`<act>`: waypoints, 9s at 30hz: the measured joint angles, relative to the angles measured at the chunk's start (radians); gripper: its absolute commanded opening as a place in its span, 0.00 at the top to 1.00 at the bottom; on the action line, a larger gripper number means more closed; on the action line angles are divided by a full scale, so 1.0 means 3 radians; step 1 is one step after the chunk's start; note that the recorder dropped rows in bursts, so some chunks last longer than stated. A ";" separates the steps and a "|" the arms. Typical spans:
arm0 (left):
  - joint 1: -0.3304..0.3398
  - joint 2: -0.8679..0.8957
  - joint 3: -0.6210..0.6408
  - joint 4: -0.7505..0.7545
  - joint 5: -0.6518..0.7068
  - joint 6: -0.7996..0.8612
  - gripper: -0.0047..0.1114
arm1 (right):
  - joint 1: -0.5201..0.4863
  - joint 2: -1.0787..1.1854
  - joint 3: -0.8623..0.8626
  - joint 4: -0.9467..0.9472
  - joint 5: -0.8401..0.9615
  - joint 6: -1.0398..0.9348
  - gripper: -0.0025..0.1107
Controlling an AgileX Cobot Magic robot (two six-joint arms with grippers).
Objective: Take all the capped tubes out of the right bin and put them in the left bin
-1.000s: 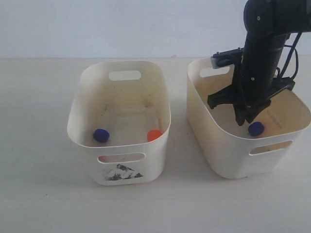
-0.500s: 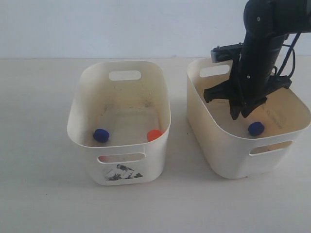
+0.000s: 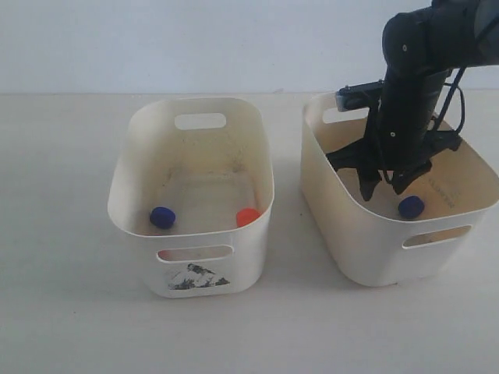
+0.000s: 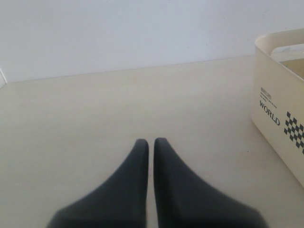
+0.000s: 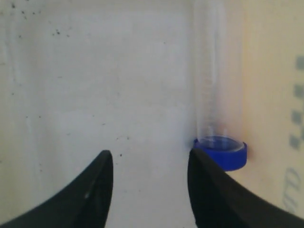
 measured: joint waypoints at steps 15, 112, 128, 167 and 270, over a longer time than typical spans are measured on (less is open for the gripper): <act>0.0000 0.0000 0.0000 0.0000 0.0000 0.0000 0.92 | 0.0000 0.0044 0.0000 -0.0495 -0.0116 0.0228 0.56; 0.0000 0.0000 0.0000 0.0000 0.0000 0.0000 0.92 | 0.1352 -0.0713 -0.0012 0.1038 -0.1077 -0.0312 0.44; 0.0000 0.0000 0.0000 0.0000 0.0000 0.0000 0.92 | 0.0252 -0.0727 -0.0747 0.0542 -0.0162 -0.0670 0.51; 0.0000 0.0000 0.0000 0.0000 0.0000 0.0000 0.92 | -0.1353 -0.0464 -0.0095 0.0707 0.0401 -0.0388 0.93; 0.0000 0.0000 0.0000 0.0000 0.0000 0.0000 0.92 | -0.0374 -0.4774 0.1017 0.1175 0.0597 -0.0843 0.98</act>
